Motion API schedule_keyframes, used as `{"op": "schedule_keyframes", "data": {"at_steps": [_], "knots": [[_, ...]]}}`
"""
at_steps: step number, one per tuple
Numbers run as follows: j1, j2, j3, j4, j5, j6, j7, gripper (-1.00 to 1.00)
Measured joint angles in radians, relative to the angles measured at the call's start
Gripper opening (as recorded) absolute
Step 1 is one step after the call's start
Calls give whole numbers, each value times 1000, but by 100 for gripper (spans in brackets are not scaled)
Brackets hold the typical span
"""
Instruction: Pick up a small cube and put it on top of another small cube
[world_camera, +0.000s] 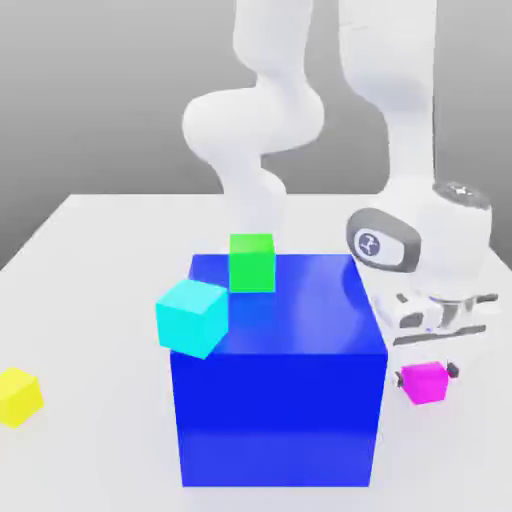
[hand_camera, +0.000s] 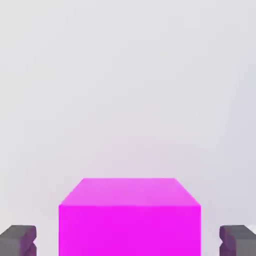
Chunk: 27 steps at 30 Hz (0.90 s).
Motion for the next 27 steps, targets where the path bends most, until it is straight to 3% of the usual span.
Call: {"op": "schedule_keyframes", "data": {"at_steps": [5, 10, 15, 20, 27], "knots": [[-14, -22, 18, -5, 13, -17, -10, -100], [-85, -194, 131, -44, 199, -147, -150, -100], [-65, -301, 178, -3, 401, -346, -294, -100], [-103, -472, 96, 22, 495, -553, -415, -100], [-202, -724, -32, 43, 490, -827, -502, -100]]}}
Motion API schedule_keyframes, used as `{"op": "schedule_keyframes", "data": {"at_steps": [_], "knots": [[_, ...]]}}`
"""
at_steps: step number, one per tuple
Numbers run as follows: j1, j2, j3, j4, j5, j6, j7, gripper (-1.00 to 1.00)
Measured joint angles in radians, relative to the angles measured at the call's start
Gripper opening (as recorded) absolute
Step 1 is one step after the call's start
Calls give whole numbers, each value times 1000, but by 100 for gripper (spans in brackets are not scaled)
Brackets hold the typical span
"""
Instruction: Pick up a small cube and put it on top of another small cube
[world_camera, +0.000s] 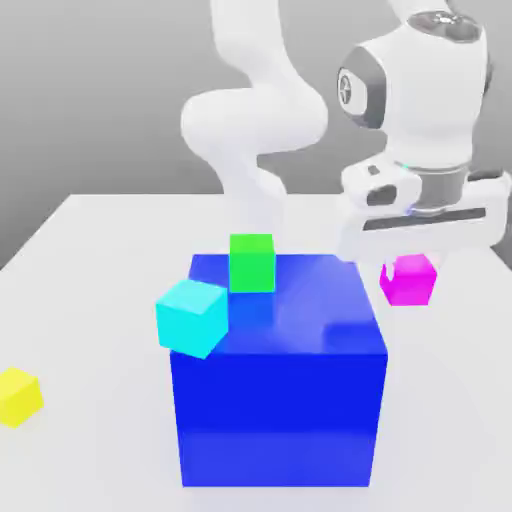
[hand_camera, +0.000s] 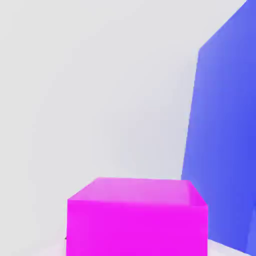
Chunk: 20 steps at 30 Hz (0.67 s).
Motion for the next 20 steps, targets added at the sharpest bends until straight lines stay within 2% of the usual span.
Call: {"op": "schedule_keyframes", "data": {"at_steps": [9, 13, 17, 18, 20], "knots": [[-146, -320, -129, 22, -83, -330, -38, -100], [-250, -356, -139, -21, -185, -278, 5, -100], [-275, -314, -140, -125, -206, -121, 11, -100], [-277, -305, -140, -144, -207, -93, 11, 100], [-277, -305, -140, -144, -207, -93, 10, 100]]}}
